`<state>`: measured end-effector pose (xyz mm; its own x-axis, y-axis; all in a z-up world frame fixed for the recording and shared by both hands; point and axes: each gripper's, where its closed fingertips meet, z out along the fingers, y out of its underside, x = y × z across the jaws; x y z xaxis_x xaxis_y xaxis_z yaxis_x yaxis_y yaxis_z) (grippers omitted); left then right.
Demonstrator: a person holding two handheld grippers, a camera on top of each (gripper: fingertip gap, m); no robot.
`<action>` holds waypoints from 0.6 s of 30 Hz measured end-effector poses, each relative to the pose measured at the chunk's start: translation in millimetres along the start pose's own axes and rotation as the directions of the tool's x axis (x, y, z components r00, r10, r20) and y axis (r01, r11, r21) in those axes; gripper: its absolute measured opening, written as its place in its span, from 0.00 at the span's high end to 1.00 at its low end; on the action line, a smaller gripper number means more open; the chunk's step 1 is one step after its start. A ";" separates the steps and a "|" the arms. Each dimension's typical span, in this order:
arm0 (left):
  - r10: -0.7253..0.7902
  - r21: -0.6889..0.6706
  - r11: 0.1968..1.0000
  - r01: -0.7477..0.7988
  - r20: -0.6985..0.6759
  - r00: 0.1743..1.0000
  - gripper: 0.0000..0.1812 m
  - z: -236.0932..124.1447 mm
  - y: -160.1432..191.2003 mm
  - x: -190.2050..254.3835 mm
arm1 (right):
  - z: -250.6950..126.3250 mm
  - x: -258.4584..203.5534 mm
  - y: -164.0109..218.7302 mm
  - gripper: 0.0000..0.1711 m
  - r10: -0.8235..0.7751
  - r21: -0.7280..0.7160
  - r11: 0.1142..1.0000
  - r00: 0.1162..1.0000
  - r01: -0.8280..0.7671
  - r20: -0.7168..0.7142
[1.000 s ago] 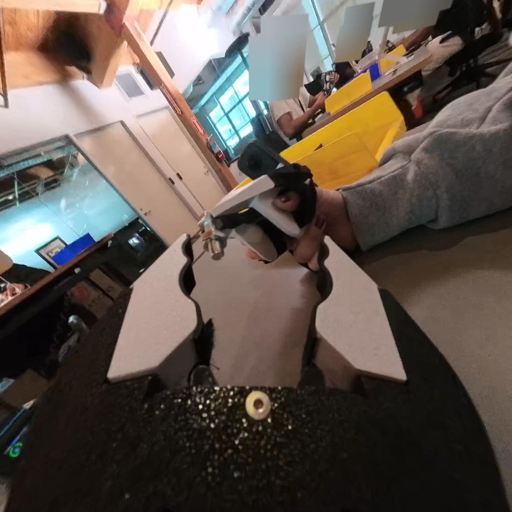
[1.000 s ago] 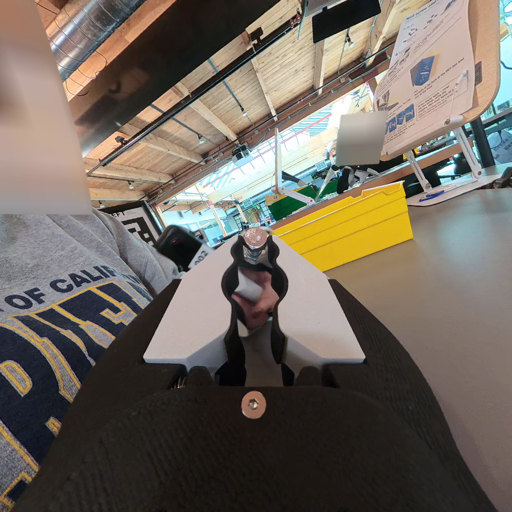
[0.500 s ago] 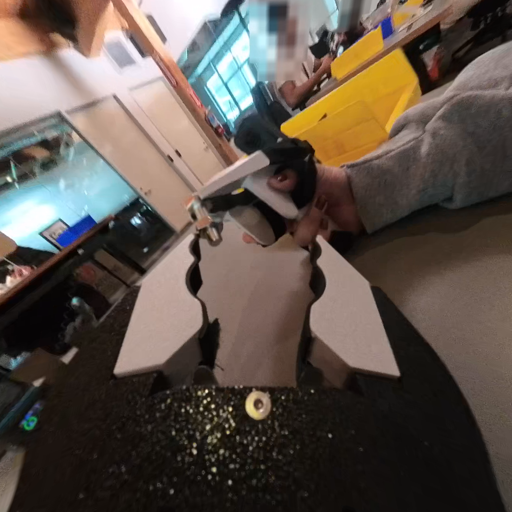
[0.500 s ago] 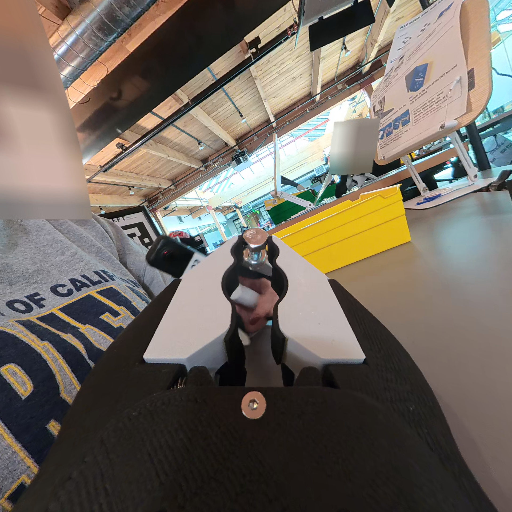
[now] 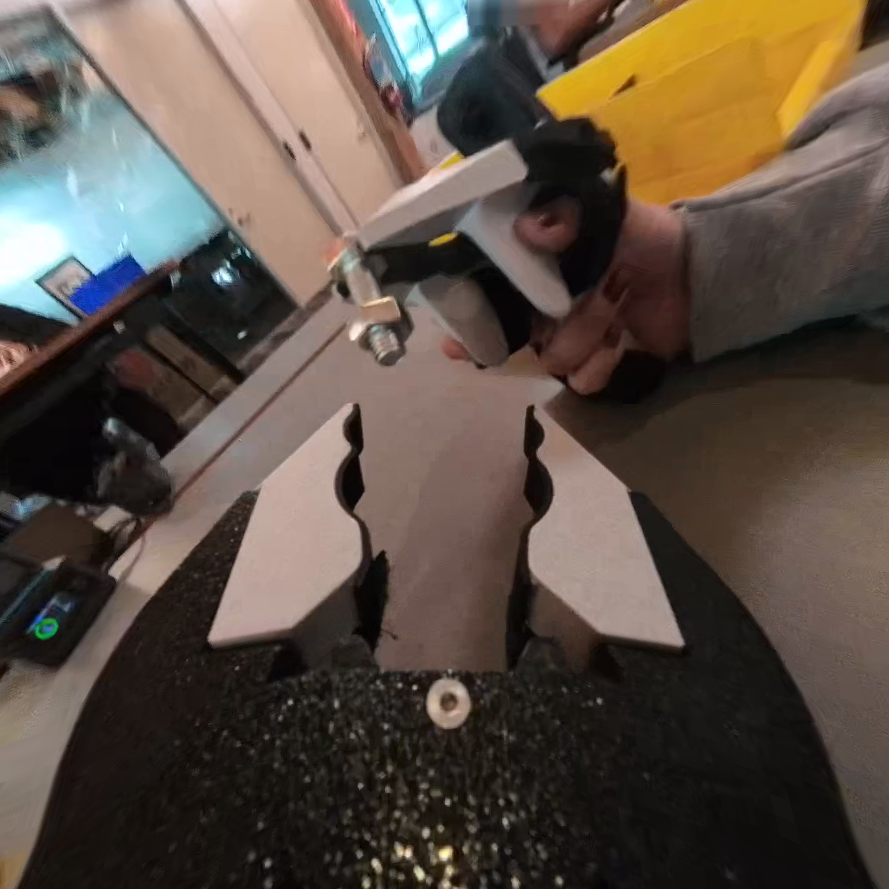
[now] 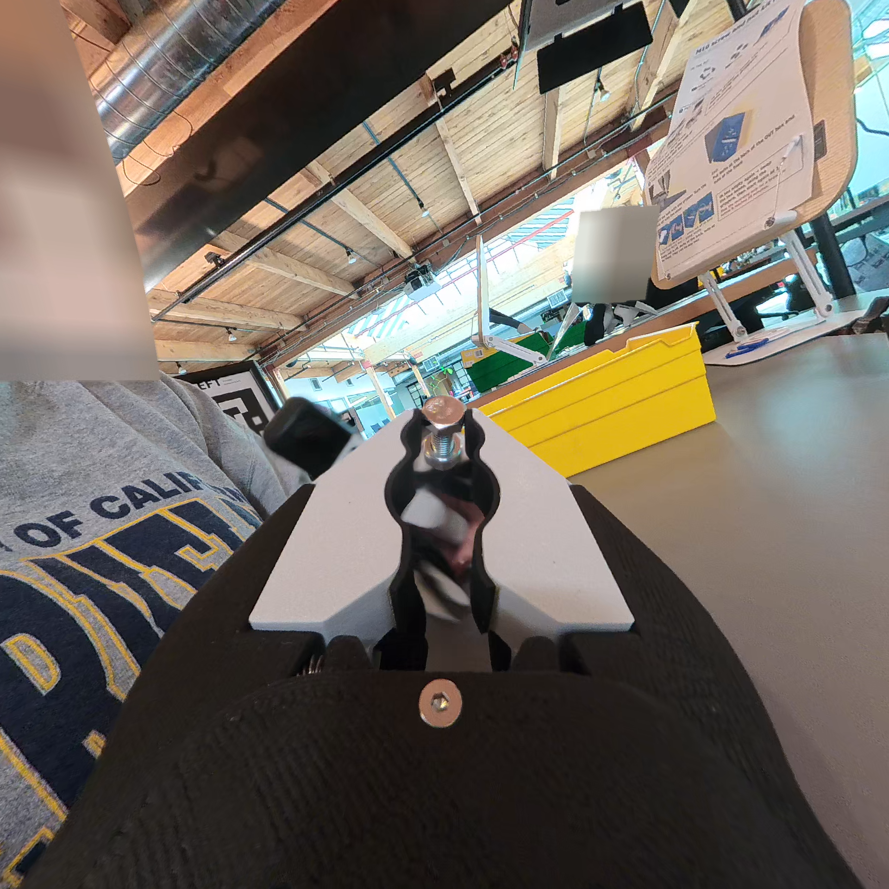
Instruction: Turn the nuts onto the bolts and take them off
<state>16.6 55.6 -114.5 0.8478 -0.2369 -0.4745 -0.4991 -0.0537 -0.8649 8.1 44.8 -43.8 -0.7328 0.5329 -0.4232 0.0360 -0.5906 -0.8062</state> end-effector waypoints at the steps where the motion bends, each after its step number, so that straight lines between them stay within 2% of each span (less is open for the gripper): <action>1: -0.028 -0.026 0.999 0.028 0.014 1.000 0.63 2.3 4.4 -5.0 | 0.2 0.5 0.3 0.91 0.001 -0.001 1.000 1.000 -0.001 -0.002; 3: -0.016 0.066 0.998 0.013 0.043 0.999 0.67 -6.2 -10.5 -9.9 | 0.3 1.3 0.1 0.91 0.003 0.001 1.000 1.000 -0.003 -0.004; 5: 0.058 0.189 0.979 -0.079 0.116 0.992 0.69 -21.4 -32.9 -12.2 | 0.2 1.4 -0.4 0.91 0.004 0.000 1.000 1.000 -0.004 -0.005; 7: 0.119 0.230 0.961 -0.153 0.156 0.981 0.69 -27.6 -43.3 -8.7 | 0.2 1.2 0.1 0.91 0.005 -0.002 1.000 1.000 -0.005 -0.005; 9: 0.132 0.208 0.965 -0.160 0.144 0.981 0.71 -23.7 -41.1 -5.0 | 0.1 0.8 -0.1 0.91 0.006 -0.001 1.000 1.000 -0.006 -0.002; 11: 0.091 0.148 0.983 -0.105 0.099 0.991 0.74 -15.4 -29.6 -3.0 | -0.3 0.6 -0.9 0.91 0.007 0.003 1.000 1.000 -0.007 -0.001; 12: 0.031 0.057 0.998 -0.034 0.058 0.998 0.74 -6.9 -12.9 -2.7 | -0.6 0.6 -1.4 0.91 0.007 0.005 1.000 1.000 -0.007 -0.001; 13: -0.033 -0.064 0.997 0.036 0.055 0.998 0.73 2.1 8.6 -7.4 | -0.9 0.7 -1.9 0.91 0.008 0.009 1.000 1.000 -0.008 -0.002; 14: -0.074 -0.119 0.989 0.083 0.078 0.994 0.73 6.0 18.5 -15.2 | -1.0 1.1 -2.0 0.91 0.010 0.009 1.000 1.000 -0.010 -0.003; 16: -0.103 0.017 0.995 0.102 0.093 0.990 0.72 -1.7 -2.3 -22.2 | -1.1 1.2 -2.3 0.91 0.012 0.011 1.000 1.000 -0.012 -0.002; 18: -0.034 0.176 0.984 0.006 0.154 0.987 0.68 -19.2 -30.0 -25.0 | -1.2 1.4 -2.6 0.91 0.015 0.013 1.000 1.000 -0.015 -0.002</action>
<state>6.9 44.5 -73.5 0.8817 -0.0826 -0.4645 -0.4544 0.1161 -0.8832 7.8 47.8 -42.9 -0.7311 0.5247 -0.4360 0.0384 -0.6064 -0.7942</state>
